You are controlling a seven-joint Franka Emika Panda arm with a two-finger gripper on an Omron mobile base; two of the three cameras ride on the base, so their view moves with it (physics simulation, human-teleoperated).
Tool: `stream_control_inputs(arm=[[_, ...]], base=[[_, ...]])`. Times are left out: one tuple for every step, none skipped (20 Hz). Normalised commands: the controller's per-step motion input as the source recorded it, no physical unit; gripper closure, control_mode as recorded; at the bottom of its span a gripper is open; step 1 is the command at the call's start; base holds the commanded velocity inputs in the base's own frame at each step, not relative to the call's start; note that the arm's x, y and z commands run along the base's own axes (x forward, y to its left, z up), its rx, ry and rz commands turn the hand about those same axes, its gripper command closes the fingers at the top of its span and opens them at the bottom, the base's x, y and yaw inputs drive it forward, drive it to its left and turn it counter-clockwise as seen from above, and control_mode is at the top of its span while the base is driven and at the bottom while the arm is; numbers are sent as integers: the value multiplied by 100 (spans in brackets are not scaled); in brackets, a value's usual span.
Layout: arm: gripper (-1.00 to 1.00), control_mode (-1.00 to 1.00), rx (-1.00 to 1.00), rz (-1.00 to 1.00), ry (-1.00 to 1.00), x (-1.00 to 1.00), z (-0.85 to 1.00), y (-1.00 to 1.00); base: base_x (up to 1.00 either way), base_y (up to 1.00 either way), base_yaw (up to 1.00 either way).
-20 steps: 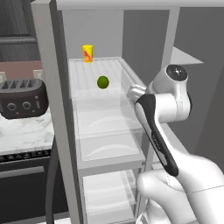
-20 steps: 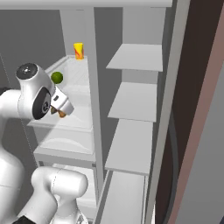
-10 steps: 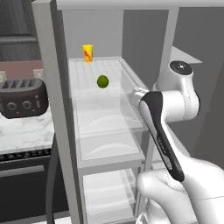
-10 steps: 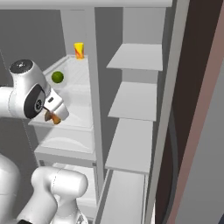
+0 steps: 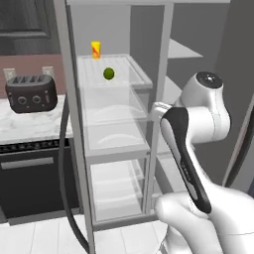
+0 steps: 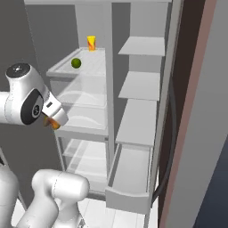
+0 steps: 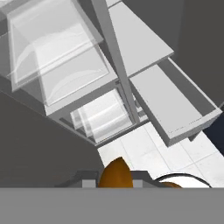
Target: Take the mushroom and lime from the fridge shelf and place them in the freezer drawer to begin freezing them.
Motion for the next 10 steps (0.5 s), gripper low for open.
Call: stream_control_inputs(arm=[[100, 100, 0, 0, 0, 0, 0, 0], [100, 100, 0, 0, 0, 0, 0, 0], [100, 100, 0, 0, 0, 0, 0, 0], [100, 100, 0, 0, 0, 0, 0, 0], [100, 100, 0, 0, 0, 0, 0, 0], [100, 100, 0, 0, 0, 0, 0, 0], [100, 100, 0, 0, 0, 0, 0, 0], [100, 100, 0, 0, 0, 0, 0, 0], [100, 100, 0, 0, 0, 0, 0, 0], [100, 100, 0, 0, 0, 0, 0, 0]], base=[[-71, 0, 0], [-60, 0, 0], [-45, 0, 0], [-26, -13, -1], [-6, -27, -3], [0, -31, -3], [0, -31, -3], [0, -31, -2], [0, -26, -3], [0, -18, -3]])
